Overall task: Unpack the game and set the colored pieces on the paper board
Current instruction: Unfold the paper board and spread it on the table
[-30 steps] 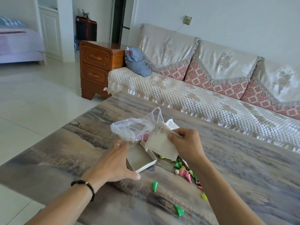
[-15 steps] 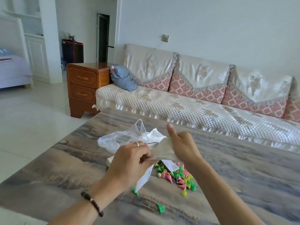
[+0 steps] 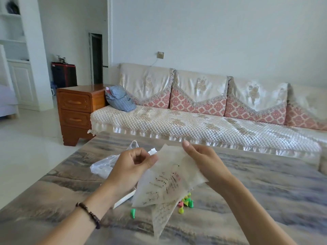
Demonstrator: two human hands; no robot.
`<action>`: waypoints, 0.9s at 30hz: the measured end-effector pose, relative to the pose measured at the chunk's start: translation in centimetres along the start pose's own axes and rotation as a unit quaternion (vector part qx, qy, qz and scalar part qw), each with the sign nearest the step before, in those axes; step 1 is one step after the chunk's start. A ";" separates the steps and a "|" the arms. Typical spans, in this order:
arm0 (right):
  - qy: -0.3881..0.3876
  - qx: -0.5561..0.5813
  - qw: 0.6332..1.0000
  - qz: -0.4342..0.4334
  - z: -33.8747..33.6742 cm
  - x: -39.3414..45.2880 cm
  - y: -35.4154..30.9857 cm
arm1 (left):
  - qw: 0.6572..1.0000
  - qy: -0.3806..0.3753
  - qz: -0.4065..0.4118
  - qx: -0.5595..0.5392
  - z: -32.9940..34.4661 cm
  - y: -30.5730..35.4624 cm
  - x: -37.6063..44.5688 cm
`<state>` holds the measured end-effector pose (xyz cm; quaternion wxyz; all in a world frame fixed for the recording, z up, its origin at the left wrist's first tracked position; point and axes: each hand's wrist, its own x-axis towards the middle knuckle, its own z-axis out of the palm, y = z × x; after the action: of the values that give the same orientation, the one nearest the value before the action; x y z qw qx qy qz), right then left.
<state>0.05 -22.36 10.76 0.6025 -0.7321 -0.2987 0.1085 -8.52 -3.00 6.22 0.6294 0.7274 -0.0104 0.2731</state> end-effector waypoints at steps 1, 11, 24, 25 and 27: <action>-0.012 -0.018 1.000 -0.004 -0.6 -0.5 -0.2 | 1.000 -0.003 -0.007 -0.001 0.3 0.4 0.2; 0.062 -0.009 0.998 -0.028 -4.7 -3.5 -0.9 | 0.956 0.087 0.133 0.247 4.0 2.6 1.3; 0.360 0.031 0.930 0.064 -9.3 -4.3 1.1 | 0.973 0.197 -0.052 0.106 5.6 3.0 2.1; 0.369 0.033 0.926 0.070 -9.6 -4.4 1.4 | 0.973 0.205 -0.062 0.082 5.6 3.1 2.0; 0.399 -0.002 0.914 0.073 -9.8 -4.5 1.7 | 0.971 0.223 -0.055 0.070 5.6 2.9 1.9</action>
<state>2.09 -33.13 10.70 0.6604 -0.7355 0.0209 -0.1496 -5.73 -8.12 9.30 0.5772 0.6902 0.1897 0.3931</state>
